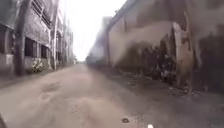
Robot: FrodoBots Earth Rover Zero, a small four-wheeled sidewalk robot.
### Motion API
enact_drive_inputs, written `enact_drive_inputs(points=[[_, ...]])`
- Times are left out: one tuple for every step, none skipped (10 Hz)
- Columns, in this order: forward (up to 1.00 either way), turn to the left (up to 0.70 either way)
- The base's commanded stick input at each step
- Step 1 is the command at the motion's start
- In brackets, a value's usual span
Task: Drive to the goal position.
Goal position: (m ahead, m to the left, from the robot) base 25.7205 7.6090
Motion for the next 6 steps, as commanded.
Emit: enact_drive_inputs(points=[[0.50, 0.03], [0.50, 0.11], [0.50, 0.28], [0.50, 0.49], [0.50, 0.19], [0.50, 0.00]])
